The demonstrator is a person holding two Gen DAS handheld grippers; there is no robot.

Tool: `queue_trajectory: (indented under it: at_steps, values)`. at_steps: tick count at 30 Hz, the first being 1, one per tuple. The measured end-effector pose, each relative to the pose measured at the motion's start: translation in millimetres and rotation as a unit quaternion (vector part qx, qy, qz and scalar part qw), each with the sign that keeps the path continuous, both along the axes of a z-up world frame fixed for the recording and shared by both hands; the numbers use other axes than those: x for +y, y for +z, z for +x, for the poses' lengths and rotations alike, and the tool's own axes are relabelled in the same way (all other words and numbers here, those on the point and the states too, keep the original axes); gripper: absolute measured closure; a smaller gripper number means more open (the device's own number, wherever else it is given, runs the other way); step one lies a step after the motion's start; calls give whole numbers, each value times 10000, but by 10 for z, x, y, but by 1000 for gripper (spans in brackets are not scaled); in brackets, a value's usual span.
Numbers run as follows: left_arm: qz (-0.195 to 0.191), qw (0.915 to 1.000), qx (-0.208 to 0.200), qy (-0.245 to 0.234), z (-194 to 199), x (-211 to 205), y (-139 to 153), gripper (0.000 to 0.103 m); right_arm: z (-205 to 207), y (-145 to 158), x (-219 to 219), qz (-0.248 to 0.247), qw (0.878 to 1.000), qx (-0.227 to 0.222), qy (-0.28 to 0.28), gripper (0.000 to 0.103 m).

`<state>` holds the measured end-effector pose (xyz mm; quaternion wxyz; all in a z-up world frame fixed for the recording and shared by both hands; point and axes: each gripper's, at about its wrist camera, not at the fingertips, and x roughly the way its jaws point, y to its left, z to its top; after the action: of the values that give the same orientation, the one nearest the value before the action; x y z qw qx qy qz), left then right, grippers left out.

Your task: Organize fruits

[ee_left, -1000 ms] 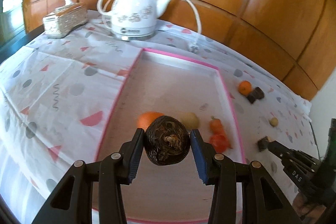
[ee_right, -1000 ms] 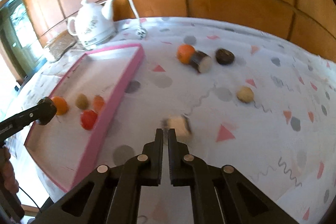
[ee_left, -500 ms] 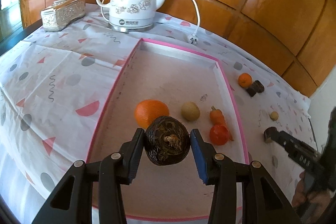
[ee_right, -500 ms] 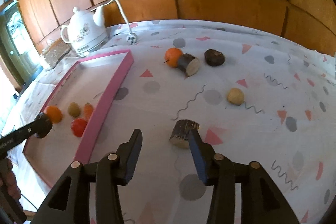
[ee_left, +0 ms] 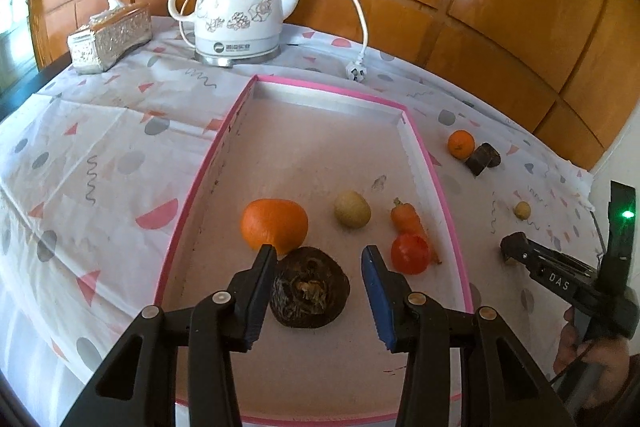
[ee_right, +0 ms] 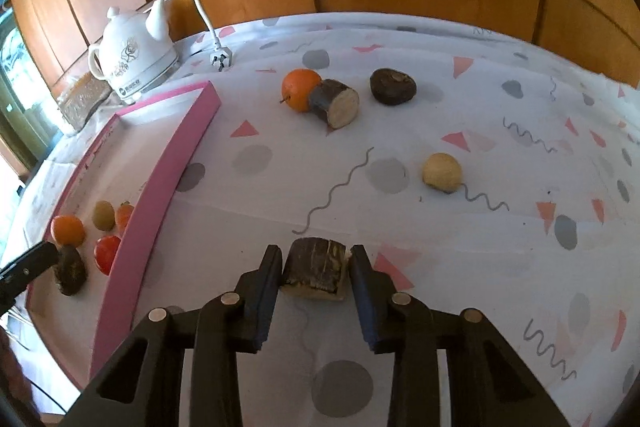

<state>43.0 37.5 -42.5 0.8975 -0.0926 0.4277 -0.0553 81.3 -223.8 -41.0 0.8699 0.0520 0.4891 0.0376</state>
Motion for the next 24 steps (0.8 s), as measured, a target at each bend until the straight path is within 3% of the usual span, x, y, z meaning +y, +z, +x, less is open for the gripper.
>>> queue_trajectory:
  at_steps: [6, 15, 24]
  values:
    - [-2, 9998, -58, 171, -27, 61, 42, 58, -53, 120, 77, 55, 9999, -129, 100, 71]
    - [-19, 9993, -108, 362, -70, 172, 90, 56, -147, 479, 639, 227, 9927, -520, 1061, 71]
    - [-45, 9987, -184, 473, -103, 242, 129, 55, -194, 537, 1175, 466, 9812, -426, 1821, 71]
